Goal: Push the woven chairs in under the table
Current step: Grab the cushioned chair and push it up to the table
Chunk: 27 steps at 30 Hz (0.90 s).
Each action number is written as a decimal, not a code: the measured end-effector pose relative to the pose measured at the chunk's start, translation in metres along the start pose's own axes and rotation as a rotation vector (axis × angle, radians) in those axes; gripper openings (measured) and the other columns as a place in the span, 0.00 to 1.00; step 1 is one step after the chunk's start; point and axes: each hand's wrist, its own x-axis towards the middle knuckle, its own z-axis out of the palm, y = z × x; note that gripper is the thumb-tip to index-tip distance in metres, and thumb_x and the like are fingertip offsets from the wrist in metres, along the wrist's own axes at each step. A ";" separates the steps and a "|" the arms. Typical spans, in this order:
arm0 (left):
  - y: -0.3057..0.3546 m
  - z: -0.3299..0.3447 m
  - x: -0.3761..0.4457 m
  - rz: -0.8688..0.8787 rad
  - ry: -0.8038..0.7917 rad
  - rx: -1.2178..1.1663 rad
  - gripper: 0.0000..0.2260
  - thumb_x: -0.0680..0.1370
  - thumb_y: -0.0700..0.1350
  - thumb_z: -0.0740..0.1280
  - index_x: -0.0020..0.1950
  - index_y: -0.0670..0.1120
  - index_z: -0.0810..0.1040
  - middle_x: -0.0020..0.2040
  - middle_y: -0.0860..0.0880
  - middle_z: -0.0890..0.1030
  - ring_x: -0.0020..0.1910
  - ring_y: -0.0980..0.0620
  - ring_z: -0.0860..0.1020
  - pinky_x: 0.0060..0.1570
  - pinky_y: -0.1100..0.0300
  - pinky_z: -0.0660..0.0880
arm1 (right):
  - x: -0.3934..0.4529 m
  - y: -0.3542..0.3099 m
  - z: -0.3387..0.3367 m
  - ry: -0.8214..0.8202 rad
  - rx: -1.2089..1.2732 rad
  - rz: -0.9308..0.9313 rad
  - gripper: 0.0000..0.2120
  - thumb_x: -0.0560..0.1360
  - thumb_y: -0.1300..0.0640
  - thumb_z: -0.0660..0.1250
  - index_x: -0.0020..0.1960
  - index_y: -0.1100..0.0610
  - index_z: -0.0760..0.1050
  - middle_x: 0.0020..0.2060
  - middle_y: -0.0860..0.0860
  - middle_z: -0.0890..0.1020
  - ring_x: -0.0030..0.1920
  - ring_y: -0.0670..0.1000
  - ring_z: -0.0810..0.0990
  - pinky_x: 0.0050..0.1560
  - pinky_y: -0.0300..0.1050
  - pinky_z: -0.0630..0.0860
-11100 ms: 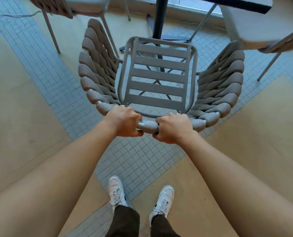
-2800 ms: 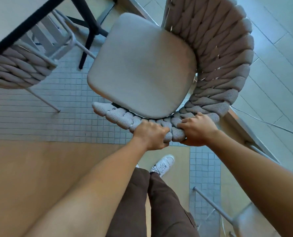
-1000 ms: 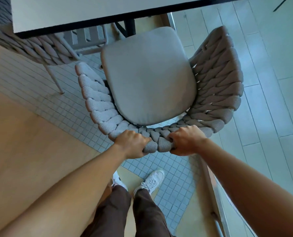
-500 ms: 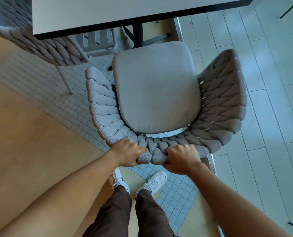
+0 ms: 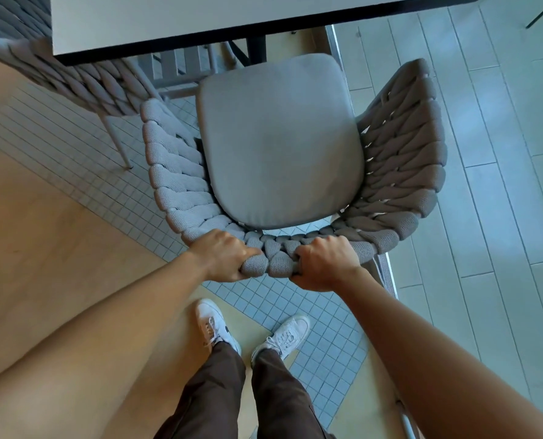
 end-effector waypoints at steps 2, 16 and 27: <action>-0.012 -0.003 -0.001 -0.007 0.003 -0.011 0.27 0.77 0.68 0.59 0.76 0.62 0.67 0.56 0.52 0.84 0.53 0.47 0.82 0.52 0.53 0.76 | 0.010 -0.004 -0.004 -0.002 0.025 0.009 0.21 0.67 0.33 0.62 0.48 0.47 0.80 0.40 0.48 0.83 0.43 0.57 0.82 0.38 0.47 0.64; -0.013 0.012 -0.014 0.088 0.020 0.052 0.29 0.78 0.69 0.56 0.76 0.58 0.67 0.58 0.49 0.83 0.53 0.44 0.82 0.51 0.52 0.77 | -0.012 -0.033 0.006 0.010 0.108 0.123 0.17 0.67 0.38 0.62 0.46 0.48 0.79 0.42 0.49 0.83 0.42 0.57 0.83 0.37 0.47 0.63; 0.006 0.013 -0.022 -0.007 0.133 -0.002 0.31 0.73 0.67 0.63 0.75 0.58 0.69 0.58 0.54 0.84 0.54 0.49 0.83 0.48 0.55 0.78 | -0.014 -0.019 0.005 -0.018 0.130 -0.021 0.22 0.68 0.32 0.64 0.54 0.44 0.77 0.46 0.45 0.83 0.45 0.53 0.82 0.39 0.45 0.69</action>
